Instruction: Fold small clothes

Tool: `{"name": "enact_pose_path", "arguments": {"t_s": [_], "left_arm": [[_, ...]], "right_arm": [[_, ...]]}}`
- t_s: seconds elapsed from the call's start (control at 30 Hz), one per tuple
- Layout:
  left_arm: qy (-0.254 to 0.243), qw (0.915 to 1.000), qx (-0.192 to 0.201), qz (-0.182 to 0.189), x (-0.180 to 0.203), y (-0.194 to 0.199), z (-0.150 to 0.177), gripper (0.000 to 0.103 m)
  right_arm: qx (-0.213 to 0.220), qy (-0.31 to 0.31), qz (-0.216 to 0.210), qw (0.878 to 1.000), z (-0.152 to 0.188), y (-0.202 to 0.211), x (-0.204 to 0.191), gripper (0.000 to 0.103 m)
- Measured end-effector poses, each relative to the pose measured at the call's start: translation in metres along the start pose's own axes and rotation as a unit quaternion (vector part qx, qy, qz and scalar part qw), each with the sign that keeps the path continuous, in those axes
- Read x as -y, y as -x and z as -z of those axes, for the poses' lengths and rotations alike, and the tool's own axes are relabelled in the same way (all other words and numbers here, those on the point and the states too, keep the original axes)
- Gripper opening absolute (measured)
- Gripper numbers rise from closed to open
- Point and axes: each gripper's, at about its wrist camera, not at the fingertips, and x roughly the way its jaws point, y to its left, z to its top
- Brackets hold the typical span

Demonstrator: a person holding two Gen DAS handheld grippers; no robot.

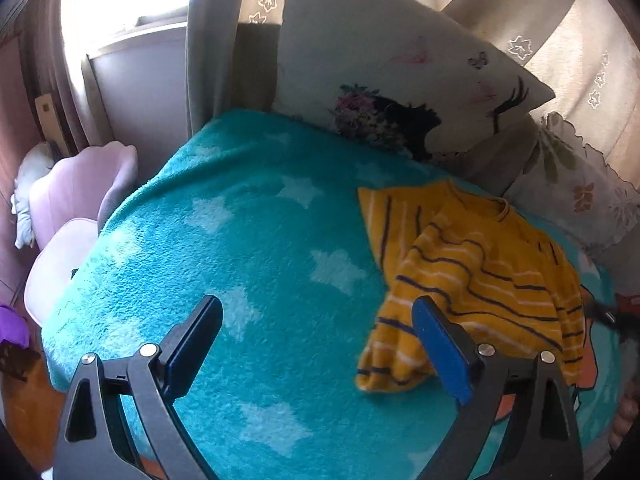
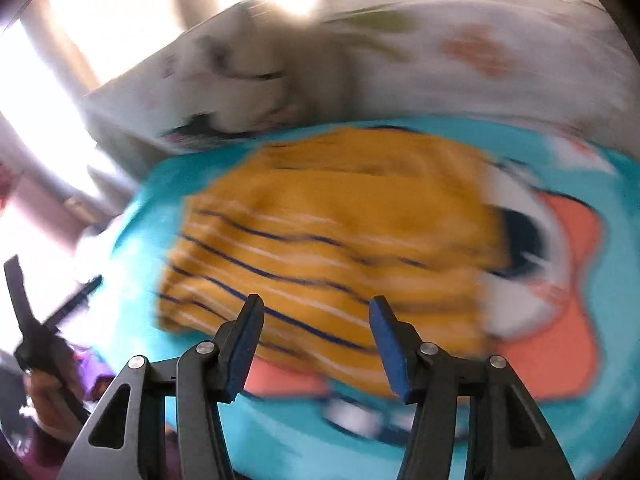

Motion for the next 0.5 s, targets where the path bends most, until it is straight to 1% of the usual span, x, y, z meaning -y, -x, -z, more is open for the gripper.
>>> {"name": "enact_pose_path", "arguments": {"t_s": [0.07, 0.1, 0.17, 0.2, 0.27, 0.3, 0.33, 0.37, 0.4, 0.43, 0.5], "left_arm": [[-0.002, 1.0, -0.005, 0.005, -0.009, -0.003, 0.0, 0.095], [-0.003, 0.9999, -0.008, 0.007, -0.015, -0.004, 0.001, 0.095], [-0.002, 0.9998, -0.014, 0.011, -0.023, -0.006, 0.002, 0.095], [-0.001, 0.9997, -0.018, 0.015, -0.029, -0.006, 0.004, 0.095], [0.0, 0.9995, -0.024, 0.018, -0.037, -0.007, 0.006, 0.095], [0.001, 0.9994, -0.028, 0.018, -0.041, -0.008, 0.007, 0.095], [0.002, 0.9993, -0.032, 0.019, -0.045, -0.008, 0.008, 0.095], [0.003, 0.9992, -0.035, 0.021, -0.048, -0.009, 0.009, 0.095], [0.004, 0.9989, -0.04, 0.023, -0.051, -0.012, 0.009, 0.095], [0.005, 0.9987, -0.043, 0.025, -0.053, -0.014, 0.01, 0.095], [0.006, 0.998, -0.051, 0.037, -0.056, -0.02, 0.008, 0.095]], "right_arm": [[-0.02, 0.033, -0.022, 0.999, -0.022, -0.042, -0.044, 0.059], [-0.03, 0.055, -0.02, 0.998, -0.031, -0.066, -0.066, 0.058], [-0.05, 0.076, -0.015, 0.996, -0.042, -0.103, -0.096, 0.054], [-0.061, 0.081, -0.011, 0.995, -0.048, -0.122, -0.107, 0.054], [-0.08, 0.091, 0.015, 0.993, -0.058, -0.161, -0.127, 0.054], [-0.101, 0.092, 0.019, 0.99, -0.062, -0.184, -0.135, 0.054], [-0.118, 0.092, 0.022, 0.989, -0.064, -0.199, -0.141, 0.059], [-0.119, 0.095, 0.031, 0.988, -0.065, -0.206, -0.148, 0.062], [-0.112, 0.106, 0.041, 0.987, -0.066, -0.209, -0.158, 0.066], [-0.112, 0.116, 0.042, 0.986, -0.066, -0.211, -0.168, 0.069], [-0.108, 0.136, 0.032, 0.984, -0.064, -0.21, -0.181, 0.07]]}}
